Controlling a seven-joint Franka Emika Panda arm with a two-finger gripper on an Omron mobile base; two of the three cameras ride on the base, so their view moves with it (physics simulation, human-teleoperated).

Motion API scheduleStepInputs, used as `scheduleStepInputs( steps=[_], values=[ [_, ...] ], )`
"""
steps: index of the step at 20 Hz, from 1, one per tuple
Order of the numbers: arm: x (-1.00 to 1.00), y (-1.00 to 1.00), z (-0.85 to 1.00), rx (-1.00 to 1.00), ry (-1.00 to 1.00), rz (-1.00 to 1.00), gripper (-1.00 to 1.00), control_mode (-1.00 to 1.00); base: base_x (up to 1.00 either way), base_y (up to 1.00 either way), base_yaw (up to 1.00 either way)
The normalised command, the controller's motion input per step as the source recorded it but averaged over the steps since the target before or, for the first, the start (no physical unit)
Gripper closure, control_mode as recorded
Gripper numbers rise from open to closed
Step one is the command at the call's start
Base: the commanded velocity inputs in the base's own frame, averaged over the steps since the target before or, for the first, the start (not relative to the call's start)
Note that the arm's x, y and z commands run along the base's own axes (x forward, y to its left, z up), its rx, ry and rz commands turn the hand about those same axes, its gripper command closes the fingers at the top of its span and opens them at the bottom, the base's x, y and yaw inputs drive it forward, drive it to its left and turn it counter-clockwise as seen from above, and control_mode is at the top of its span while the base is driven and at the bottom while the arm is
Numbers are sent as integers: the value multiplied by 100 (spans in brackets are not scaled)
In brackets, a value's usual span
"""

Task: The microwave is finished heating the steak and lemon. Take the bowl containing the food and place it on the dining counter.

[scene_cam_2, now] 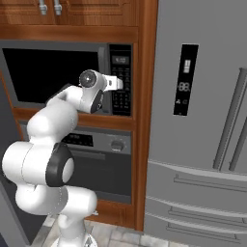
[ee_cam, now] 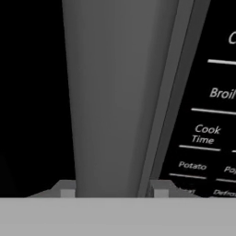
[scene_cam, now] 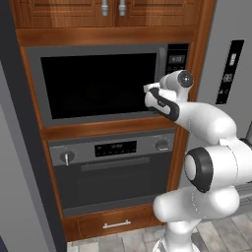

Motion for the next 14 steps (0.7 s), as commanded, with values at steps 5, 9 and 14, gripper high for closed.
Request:
scheduleStepInputs(
  steps=[5,9,14],
  values=[
    [-5,0,0,0,0,0,100,-100,0,0,0],
    [-31,0,4,0,0,0,100,-100,0,0,0],
    [-50,11,22,0,0,0,100,-100,0,0,0]
  ],
)
